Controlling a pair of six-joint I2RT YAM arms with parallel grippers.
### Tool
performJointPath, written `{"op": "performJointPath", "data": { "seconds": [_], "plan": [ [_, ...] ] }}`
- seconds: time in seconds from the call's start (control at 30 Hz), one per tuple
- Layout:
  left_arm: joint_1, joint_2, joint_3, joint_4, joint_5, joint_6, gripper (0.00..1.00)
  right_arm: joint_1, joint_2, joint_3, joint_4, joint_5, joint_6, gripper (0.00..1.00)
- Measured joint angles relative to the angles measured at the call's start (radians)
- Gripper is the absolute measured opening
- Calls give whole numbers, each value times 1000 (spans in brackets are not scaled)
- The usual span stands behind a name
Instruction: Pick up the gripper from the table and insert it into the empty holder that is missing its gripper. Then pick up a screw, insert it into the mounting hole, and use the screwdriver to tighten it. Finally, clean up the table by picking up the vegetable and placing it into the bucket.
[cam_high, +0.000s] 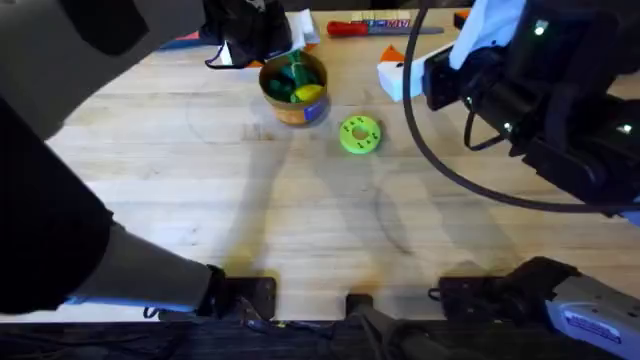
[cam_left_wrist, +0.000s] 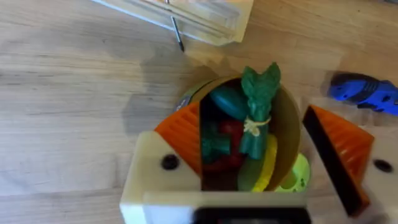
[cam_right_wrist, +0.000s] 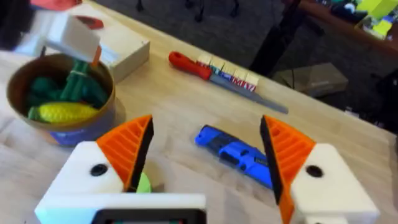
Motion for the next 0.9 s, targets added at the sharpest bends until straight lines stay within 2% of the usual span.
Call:
{"op": "performJointPath", "data": {
  "seconds": [0.03, 0.1, 0.2, 0.33, 0.43, 0.53, 0.63, 0.73, 0.9],
  "plan": [
    [0, -5, 0, -2, 1, 4, 977, 0, 0, 0, -12, 0, 4, 992],
    [0, -22, 0, -11, 4, 24, 987, 0, 0, 0, -21, 0, 10, 992],
    [0, -85, 0, -67, 9, 97, 987, 0, -20, 4, -83, 0, 35, 992],
    [0, -225, 5, -228, 13, 268, 988, 0, -76, 71, -335, -1, 83, 992],
    [0, -340, 16, -377, 15, 411, 988, 0, -109, 182, -591, -20, 121, 992],
    [0, -429, 19, -509, 15, 513, 988, 0, -130, 286, -800, -36, 172, 992],
    [0, -489, 20, -622, 15, 571, 988, 0, -150, 371, -962, -46, 237, 992],
    [0, -534, 20, -719, 15, 601, 988, 0, -181, 410, -1054, -50, 304, 992],
    [0, -586, 20, -789, 15, 622, 988, 0, -221, 414, -1165, -52, 365, 992]
  ]
}}
